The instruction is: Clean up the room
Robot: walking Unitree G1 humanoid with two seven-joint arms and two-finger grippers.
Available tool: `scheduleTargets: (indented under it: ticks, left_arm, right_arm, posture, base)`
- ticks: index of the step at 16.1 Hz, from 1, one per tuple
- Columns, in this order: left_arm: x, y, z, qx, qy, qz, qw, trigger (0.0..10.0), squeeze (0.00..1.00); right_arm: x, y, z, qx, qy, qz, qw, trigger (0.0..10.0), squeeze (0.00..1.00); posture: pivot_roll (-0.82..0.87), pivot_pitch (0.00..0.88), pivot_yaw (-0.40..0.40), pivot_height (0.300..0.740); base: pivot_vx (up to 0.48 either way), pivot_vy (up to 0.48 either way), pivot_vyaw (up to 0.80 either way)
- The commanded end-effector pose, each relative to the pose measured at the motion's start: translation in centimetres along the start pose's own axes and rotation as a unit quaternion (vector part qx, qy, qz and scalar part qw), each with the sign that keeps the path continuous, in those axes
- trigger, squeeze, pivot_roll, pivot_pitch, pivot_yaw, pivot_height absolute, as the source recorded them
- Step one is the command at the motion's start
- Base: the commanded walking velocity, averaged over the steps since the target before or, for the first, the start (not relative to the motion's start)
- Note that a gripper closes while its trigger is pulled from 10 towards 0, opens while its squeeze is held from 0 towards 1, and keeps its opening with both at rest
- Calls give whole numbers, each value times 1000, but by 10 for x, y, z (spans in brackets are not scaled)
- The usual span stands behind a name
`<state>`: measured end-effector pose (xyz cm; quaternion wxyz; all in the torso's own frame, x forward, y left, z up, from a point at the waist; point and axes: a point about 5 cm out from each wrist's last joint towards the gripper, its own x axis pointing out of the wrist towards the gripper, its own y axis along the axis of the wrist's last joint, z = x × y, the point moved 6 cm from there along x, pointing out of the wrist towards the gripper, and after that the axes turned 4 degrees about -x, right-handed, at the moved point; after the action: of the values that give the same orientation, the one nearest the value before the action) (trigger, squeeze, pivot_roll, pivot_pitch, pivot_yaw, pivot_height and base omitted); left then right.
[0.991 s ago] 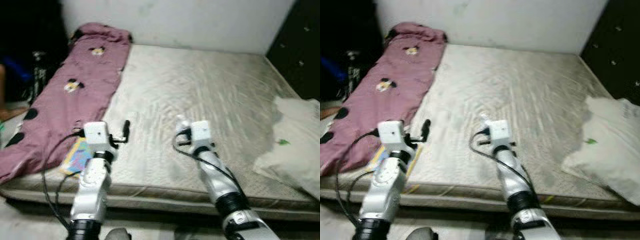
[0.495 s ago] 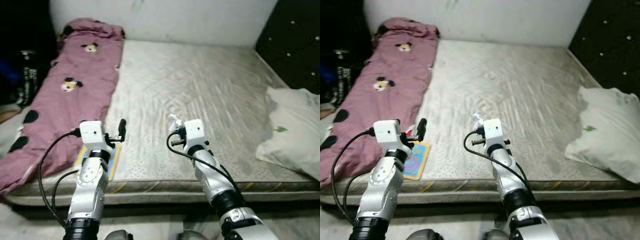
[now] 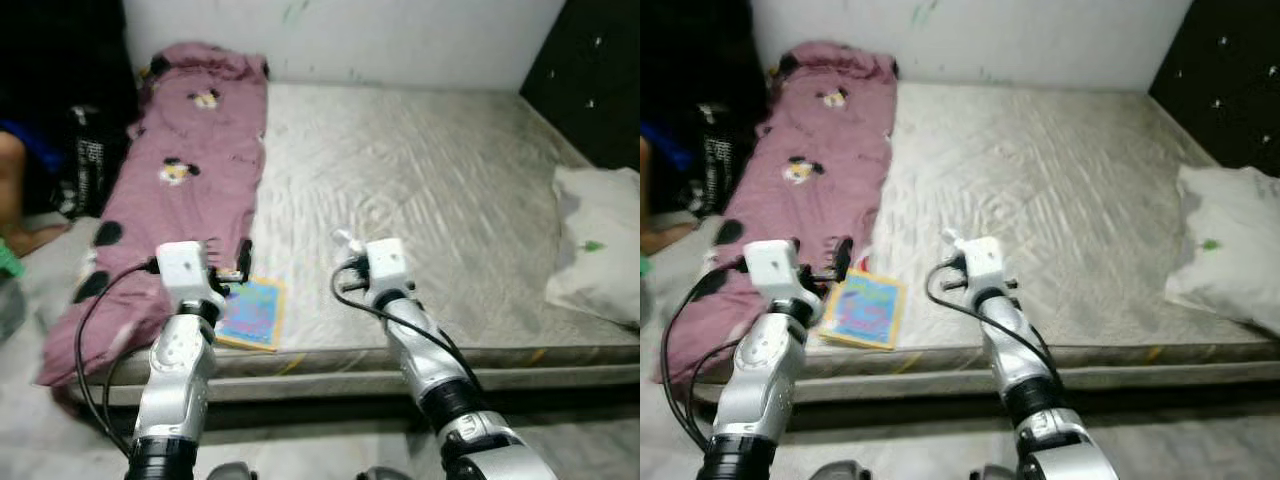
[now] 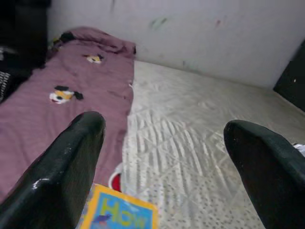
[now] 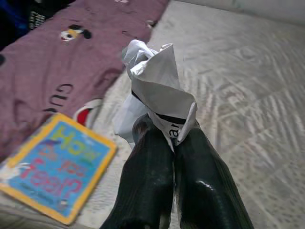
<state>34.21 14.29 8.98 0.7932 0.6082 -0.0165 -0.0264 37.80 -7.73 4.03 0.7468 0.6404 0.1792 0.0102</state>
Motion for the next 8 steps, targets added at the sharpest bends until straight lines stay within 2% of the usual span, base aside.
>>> scheduleTargets:
  ticks: [1,8]
  left_arm:
    - [2,-1,14,-8,-18,-1,1000,10000,0]
    - [2,-1,14,-8,-18,-2,1000,10000,0]
  right_arm:
    - [-2,-5,16,-3,-16,-8,1000,10000,0]
    - [-2,-5,14,-4,-11,-10,1000,10000,0]
  posture:
    - [65,0,-46,740]
    - [65,0,-48,740]
  base:
    - [0,480,0]
    - [0,480,0]
